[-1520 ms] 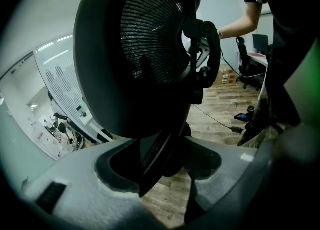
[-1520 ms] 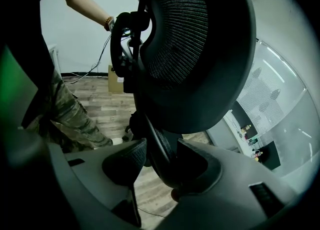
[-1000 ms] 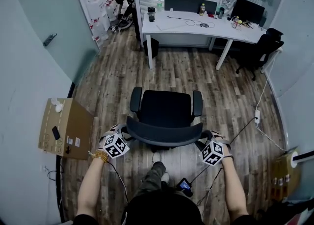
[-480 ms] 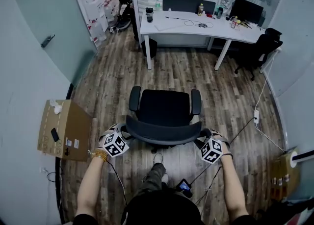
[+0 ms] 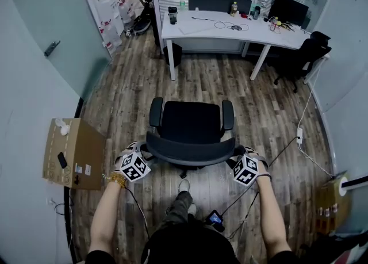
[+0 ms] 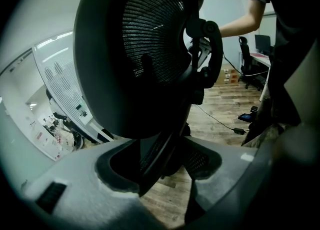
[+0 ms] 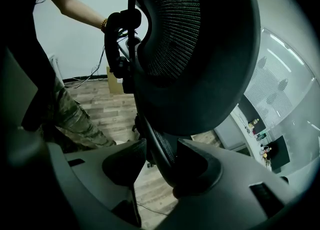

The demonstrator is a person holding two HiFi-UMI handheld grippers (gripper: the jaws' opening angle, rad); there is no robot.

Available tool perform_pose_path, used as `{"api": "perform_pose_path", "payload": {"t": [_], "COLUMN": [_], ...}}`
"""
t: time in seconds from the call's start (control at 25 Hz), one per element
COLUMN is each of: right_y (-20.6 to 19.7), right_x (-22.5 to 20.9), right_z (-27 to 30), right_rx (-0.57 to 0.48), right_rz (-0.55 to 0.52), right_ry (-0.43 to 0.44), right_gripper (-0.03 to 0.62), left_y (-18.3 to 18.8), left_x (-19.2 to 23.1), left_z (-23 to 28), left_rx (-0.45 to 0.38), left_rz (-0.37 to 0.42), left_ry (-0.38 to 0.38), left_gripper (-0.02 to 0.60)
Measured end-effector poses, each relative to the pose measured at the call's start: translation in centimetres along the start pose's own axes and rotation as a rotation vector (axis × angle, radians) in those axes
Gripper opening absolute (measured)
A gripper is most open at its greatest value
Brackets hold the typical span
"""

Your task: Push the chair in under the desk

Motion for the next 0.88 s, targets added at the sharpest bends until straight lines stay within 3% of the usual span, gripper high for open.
{"api": "perform_pose_path", "payload": {"t": [0.88], "right_y": [2.0], "right_x": [-6.0], "right_z": [4.1], "right_rx": [0.021], "right_rz": [0.013], "right_ry": [0.015], "right_gripper": [0.190], "left_y": [0.2], "left_x": [7.1], "left_z": [3.1], "left_rx": [0.012], "left_rz": [-0.004], "left_ry": [-0.007], "left_gripper": [0.252]}}
Point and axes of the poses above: the fingertips, and each gripper's own axes: z forward along the fingers, x to its left, y out of its top, the point moved 1 cm from there along -z, backward along the fingers, and after that the axes turned 2 degrees about -z, right-handed, at the moved point
